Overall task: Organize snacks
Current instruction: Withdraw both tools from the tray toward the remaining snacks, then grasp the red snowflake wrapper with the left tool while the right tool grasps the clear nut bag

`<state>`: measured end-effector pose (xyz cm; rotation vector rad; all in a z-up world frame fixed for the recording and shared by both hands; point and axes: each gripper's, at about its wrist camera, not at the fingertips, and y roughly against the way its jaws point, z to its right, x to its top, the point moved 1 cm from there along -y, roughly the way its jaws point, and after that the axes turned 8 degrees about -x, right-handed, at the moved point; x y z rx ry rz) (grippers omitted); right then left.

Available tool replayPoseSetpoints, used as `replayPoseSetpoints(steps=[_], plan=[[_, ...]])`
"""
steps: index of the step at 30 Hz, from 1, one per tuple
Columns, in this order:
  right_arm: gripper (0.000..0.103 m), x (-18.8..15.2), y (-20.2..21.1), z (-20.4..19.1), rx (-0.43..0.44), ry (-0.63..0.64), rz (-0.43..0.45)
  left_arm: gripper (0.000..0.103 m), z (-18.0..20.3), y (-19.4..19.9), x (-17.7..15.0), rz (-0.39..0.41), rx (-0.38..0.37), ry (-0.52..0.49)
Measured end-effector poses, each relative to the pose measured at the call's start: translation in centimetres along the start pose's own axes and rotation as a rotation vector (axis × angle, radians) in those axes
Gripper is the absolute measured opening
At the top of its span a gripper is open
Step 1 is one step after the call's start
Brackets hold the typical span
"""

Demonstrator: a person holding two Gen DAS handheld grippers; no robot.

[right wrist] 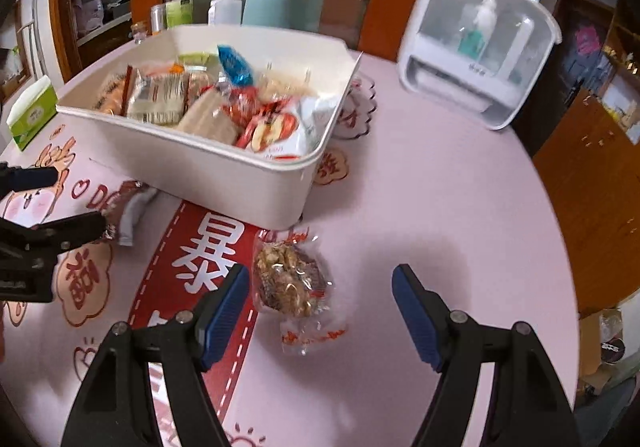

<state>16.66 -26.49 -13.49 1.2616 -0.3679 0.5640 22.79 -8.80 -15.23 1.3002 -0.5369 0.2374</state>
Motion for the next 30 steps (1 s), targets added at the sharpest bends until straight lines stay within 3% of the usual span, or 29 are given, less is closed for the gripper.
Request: replayPoseSetpoints(steps=[4, 10, 13, 16, 18, 19, 30], plan=[[0.074, -0.2, -2.2, -0.3, 0.041, -0.005, -0.031, 0.100, -0.5, -2.8, 0.1, -0.059, 0.009, 0.079], [0.071, -0.6, -4.0, -0.4, 0.107, -0.013, -0.052, 0.097, 0.4, -4.3, 0.2, -0.081, 0.031, 0.076], [0.058, -1.1, -4.5, -0.7, 0.125, -0.007, -0.066, 0.087, 0.7, -4.8, 0.0, -0.097, 0.049, 0.063], [0.057, -1.4, -4.6, -0.5, 0.137, -0.038, -0.058, 0.074, 1.3, -4.6, -0.2, -0.072, 0.055, 0.042], [0.055, -1.7, -4.5, -0.5, 0.137, -0.050, -0.051, 0.056, 1.4, -4.4, -0.2, -0.062, 0.054, 0.044], [0.054, -1.8, -4.5, -0.5, 0.134, -0.055, -0.046, 0.053, 1.3, -4.1, -0.3, -0.057, 0.055, 0.045], [0.047, -2.4, -3.1, -0.9, 0.132, -0.081, -0.037, 0.047, -0.5, -2.9, -1.9, -0.043, 0.042, 0.054]])
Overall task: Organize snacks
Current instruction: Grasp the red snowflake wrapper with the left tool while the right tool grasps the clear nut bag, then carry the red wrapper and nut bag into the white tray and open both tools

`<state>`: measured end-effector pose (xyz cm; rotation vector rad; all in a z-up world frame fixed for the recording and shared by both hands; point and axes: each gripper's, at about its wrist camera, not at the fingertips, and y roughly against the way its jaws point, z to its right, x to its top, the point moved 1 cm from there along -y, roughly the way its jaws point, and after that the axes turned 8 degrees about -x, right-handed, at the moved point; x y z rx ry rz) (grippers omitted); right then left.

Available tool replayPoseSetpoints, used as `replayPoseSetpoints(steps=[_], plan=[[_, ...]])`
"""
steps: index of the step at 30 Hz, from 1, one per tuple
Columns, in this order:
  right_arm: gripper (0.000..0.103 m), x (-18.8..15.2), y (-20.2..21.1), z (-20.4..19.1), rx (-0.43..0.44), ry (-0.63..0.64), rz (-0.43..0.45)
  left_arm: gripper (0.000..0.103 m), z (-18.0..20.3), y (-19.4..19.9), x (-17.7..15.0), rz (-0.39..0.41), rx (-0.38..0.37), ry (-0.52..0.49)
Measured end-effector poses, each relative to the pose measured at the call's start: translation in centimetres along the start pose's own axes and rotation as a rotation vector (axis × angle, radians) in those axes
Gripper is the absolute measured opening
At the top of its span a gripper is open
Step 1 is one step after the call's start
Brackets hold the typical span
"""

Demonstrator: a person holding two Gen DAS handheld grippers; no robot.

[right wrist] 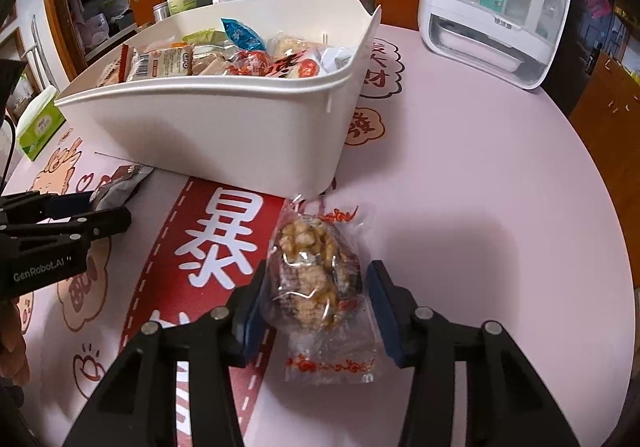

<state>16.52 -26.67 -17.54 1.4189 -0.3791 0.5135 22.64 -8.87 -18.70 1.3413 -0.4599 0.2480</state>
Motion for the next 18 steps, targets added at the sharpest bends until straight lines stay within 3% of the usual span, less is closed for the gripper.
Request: replayPoseSetpoints(steps=[9, 18], plan=[[0.045, -0.7, 1.4, -2.0, 0.053, 0.009, -0.020, 0.046, -2.4, 1.7, -1.3, -0.040, -0.043, 0.047], [0.045, -0.5, 5.3, -5.1, 0.051, 0.076, 0.030, 0.046, -3.8, 6.4, -2.6, -0.019, -0.055, -0.011]])
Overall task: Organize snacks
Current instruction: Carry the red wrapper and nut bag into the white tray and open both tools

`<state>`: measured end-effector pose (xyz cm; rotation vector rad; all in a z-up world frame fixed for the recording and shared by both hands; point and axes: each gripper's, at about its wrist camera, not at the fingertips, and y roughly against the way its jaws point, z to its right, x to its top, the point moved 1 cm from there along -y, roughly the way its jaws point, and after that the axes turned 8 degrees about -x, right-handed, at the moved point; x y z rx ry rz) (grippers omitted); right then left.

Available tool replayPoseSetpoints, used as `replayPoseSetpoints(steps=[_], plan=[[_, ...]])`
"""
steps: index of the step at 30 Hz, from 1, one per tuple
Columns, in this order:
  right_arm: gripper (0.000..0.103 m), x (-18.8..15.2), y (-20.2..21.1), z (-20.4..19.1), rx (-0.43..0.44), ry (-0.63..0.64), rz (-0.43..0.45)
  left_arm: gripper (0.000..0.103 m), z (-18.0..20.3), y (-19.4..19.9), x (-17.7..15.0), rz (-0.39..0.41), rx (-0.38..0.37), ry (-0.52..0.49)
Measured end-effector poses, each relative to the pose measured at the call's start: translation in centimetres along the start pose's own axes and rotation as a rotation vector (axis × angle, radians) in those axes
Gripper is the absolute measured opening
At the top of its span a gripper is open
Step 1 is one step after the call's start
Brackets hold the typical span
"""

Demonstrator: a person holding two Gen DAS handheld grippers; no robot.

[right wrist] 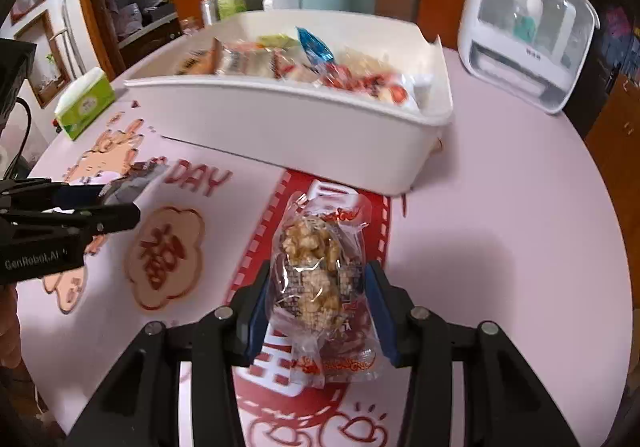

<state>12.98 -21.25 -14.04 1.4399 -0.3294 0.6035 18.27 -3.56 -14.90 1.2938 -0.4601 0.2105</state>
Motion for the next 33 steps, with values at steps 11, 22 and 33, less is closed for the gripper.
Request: replayPoseSetpoints(steps=[11, 22, 33], plan=[[0.045, 4.5, 7.6, -2.7, -0.031, 0.074, 0.157, 0.046, 0.1, 7.5, 2.3, 0.123, 0.039, -0.088], [0.045, 11.1, 15.2, -3.0, -0.110, 0.104, 0.331, 0.046, 2.7, 13.9, 7.7, 0.293, 0.128, -0.195], [0.046, 20.4, 19.3, 0.1, -0.220, 0.012, 0.430, 0.047, 5.8, 19.1, 16.7, 0.413, 0.210, -0.217]])
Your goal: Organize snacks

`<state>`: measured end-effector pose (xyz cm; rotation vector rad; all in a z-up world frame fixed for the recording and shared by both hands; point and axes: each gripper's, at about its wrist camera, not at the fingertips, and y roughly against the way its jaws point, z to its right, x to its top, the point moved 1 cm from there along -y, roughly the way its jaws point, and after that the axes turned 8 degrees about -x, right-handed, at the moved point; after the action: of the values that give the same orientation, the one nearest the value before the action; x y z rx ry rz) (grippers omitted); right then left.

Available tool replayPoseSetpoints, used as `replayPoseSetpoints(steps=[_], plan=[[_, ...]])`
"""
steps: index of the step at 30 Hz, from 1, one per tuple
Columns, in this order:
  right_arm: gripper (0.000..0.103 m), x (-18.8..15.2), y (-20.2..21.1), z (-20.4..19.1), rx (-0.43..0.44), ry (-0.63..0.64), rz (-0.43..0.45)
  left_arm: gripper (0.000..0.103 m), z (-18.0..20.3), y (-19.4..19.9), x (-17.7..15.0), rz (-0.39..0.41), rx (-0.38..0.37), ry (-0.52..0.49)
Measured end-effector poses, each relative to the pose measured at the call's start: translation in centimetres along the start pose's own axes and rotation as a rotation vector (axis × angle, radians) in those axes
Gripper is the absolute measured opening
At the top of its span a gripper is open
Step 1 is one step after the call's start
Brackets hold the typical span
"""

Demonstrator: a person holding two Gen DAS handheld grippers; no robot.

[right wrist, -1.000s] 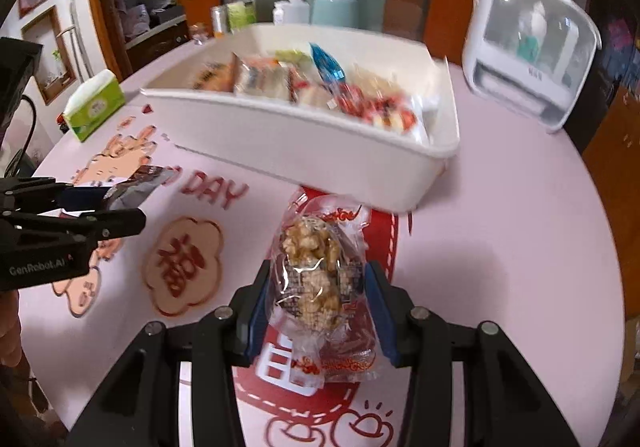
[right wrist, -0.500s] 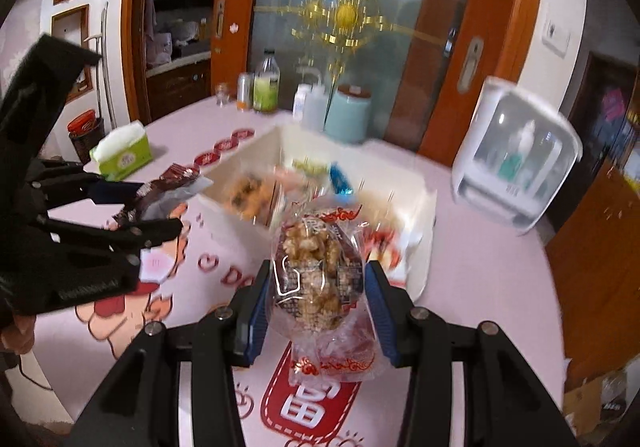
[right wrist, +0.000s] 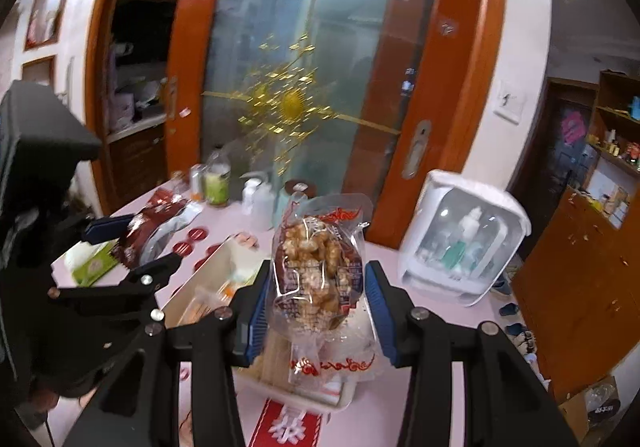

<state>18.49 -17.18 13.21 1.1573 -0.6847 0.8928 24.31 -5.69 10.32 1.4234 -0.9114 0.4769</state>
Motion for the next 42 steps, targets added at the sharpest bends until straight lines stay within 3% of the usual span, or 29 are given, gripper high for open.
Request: replayPoseSetpoints(steps=[7, 16, 25, 26, 28, 30, 35, 42], plan=[[0.046, 1.4, -5.5, 2.1, -0.063, -0.088, -0.074, 0.047, -0.6, -4.9, 3.2, -0.054, -0.022, 0.067], [0.046, -2.4, -12.4, 1.6, -0.050, -0.116, -0.237, 0.047, -1.1, -13.9, 0.9, -0.217, -0.061, 0.160], [0.049, -4.7, -16.3, -0.1, -0.006, -0.102, -0.323, 0.048, 0.0, -17.6, -0.8, -0.281, -0.071, 0.143], [0.049, -4.8, -16.5, -0.3, -0.001, -0.102, -0.329, 0.051, 0.1, -17.9, -0.8, -0.281, -0.065, 0.136], [0.049, -5.0, -16.9, -0.5, 0.001, -0.100, -0.336, 0.073, 0.3, -18.3, -0.7, -0.276, -0.051, 0.126], [0.050, -5.1, -17.2, -0.4, -0.010, -0.104, -0.339, 0.085, 0.2, -18.3, -0.7, -0.266, -0.017, 0.125], [0.060, -5.4, -17.5, 0.4, 0.014, -0.148, -0.367, 0.092, -0.9, -18.6, -0.9, -0.306, -0.070, 0.184], [0.061, -5.3, -15.8, 0.5, 0.023, -0.158, -0.356, 0.092, -1.1, -17.0, -0.9, -0.305, -0.094, 0.187]])
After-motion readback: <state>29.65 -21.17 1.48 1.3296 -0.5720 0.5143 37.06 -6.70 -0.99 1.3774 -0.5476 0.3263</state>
